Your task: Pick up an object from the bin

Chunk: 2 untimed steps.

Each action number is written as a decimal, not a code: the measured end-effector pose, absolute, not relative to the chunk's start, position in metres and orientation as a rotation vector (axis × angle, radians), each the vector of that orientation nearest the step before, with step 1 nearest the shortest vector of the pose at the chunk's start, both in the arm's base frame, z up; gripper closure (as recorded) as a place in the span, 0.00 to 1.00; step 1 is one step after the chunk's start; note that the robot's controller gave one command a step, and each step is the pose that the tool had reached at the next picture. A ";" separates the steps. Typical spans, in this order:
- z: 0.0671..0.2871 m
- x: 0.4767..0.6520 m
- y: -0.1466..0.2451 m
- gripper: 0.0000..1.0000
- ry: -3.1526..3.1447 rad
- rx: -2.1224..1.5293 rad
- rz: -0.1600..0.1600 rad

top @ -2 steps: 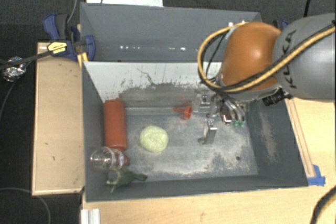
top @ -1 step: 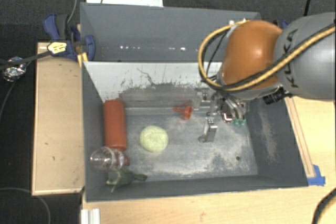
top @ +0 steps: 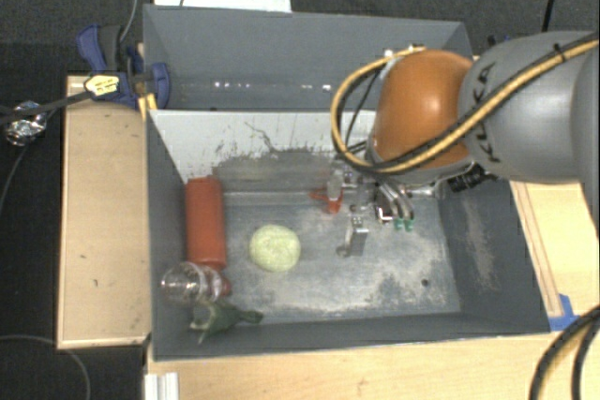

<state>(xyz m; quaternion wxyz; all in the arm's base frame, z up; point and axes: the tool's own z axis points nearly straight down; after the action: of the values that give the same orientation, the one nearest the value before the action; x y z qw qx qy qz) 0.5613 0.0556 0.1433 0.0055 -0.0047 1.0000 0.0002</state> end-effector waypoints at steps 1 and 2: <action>0.087 0.545 0.077 0.00 3.136 0.005 0.003; 0.062 0.528 0.081 0.00 3.137 0.031 0.003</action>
Offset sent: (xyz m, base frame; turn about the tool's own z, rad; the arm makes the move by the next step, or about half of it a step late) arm -0.0385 0.0234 -0.0733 0.0391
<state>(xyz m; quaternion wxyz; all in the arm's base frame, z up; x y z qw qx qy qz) 0.5275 0.0811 0.0617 0.0023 0.0100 0.9999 0.0010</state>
